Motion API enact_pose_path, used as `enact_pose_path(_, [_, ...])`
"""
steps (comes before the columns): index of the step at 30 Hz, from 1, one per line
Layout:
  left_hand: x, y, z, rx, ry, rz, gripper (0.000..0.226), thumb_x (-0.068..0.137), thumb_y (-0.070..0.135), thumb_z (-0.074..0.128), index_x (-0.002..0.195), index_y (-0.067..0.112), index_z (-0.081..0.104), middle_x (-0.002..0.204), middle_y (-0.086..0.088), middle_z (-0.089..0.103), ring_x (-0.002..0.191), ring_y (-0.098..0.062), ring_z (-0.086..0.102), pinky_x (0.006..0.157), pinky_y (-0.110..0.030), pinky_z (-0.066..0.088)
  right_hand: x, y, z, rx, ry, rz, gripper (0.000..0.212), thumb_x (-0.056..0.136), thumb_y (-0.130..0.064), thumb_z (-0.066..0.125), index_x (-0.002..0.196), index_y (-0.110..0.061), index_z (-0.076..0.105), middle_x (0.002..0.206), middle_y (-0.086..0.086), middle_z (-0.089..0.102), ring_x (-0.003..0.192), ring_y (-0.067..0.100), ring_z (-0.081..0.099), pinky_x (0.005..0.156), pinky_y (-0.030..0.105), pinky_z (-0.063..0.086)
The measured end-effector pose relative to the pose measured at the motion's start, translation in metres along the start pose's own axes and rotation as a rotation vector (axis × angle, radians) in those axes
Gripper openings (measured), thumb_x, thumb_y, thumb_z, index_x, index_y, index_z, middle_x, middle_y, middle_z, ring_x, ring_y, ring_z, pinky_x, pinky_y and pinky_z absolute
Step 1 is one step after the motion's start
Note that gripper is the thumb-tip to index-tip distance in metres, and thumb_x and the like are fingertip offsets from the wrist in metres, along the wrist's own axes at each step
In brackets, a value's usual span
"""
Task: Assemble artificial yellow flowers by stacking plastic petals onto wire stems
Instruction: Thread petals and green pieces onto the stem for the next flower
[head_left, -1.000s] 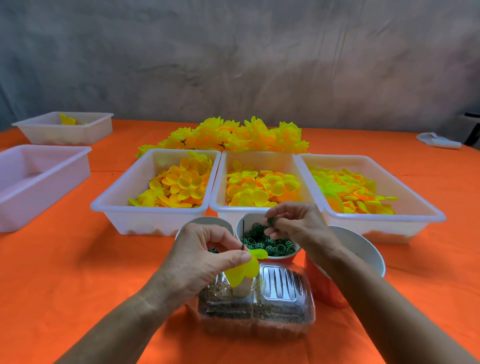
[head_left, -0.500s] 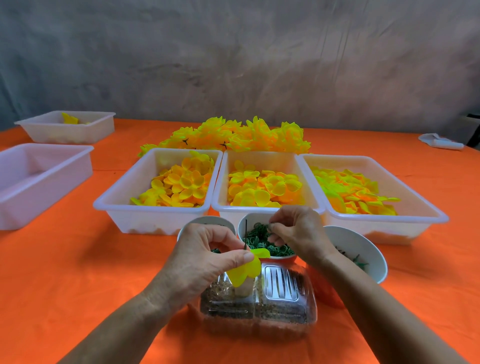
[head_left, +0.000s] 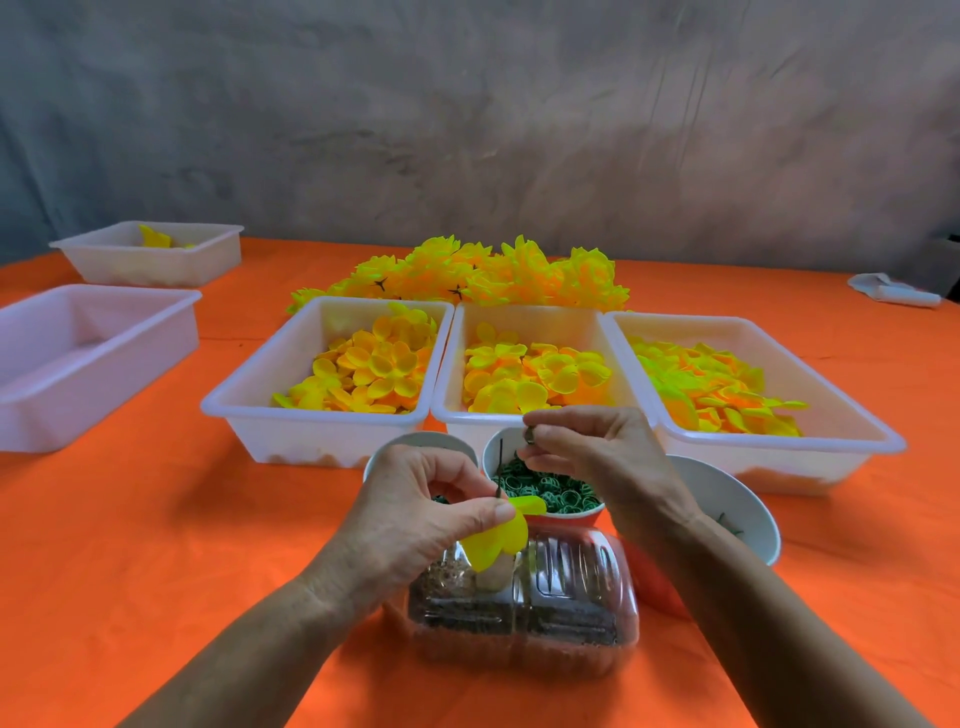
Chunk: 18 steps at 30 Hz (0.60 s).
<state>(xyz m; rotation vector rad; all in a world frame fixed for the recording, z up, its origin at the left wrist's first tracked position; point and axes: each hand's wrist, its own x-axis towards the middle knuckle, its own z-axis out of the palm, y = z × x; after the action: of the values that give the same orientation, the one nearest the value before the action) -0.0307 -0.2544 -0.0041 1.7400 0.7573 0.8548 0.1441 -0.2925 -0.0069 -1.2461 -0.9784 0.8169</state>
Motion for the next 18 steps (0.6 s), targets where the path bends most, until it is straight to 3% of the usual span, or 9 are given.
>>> enact_pose_path(4, [0.001, -0.003, 0.000, 0.004, -0.016, 0.013, 0.015, 0.066, 0.005, 0.082, 0.059, 0.012, 0.070, 0.061, 0.000, 0.065, 0.057, -0.003, 0.057, 0.057, -0.014, 0.045, -0.011, -0.013, 0.004, 0.171, 0.005, -0.004, 0.005, 0.074, -0.002, 0.071, 0.077, -0.006, 0.073, 0.072, 0.015, 0.072, 0.069, 0.023, 0.072, 0.064, 0.021, 0.056])
enact_pose_path(8, [0.001, -0.004, 0.001, 0.011, -0.005, 0.016, 0.013, 0.067, 0.005, 0.082, 0.064, 0.006, 0.070, 0.065, -0.009, 0.065, 0.059, -0.007, 0.056, 0.058, -0.018, 0.045, -0.022, -0.024, 0.005, 0.277, -0.048, -0.003, 0.016, 0.058, -0.013, 0.077, 0.073, -0.009, 0.075, 0.076, 0.015, 0.073, 0.077, 0.026, 0.072, 0.068, 0.024, 0.056])
enact_pose_path(18, [0.000, -0.003, 0.000, 0.041, 0.006, 0.042, 0.014, 0.069, 0.006, 0.081, 0.070, -0.002, 0.071, 0.072, -0.016, 0.067, 0.063, -0.010, 0.059, 0.062, -0.023, 0.049, -0.042, -0.031, 0.025, 0.280, -0.035, -0.185, 0.029, 0.051, -0.021, 0.081, 0.079, -0.019, 0.076, 0.083, 0.006, 0.074, 0.077, 0.019, 0.070, 0.072, 0.028, 0.057])
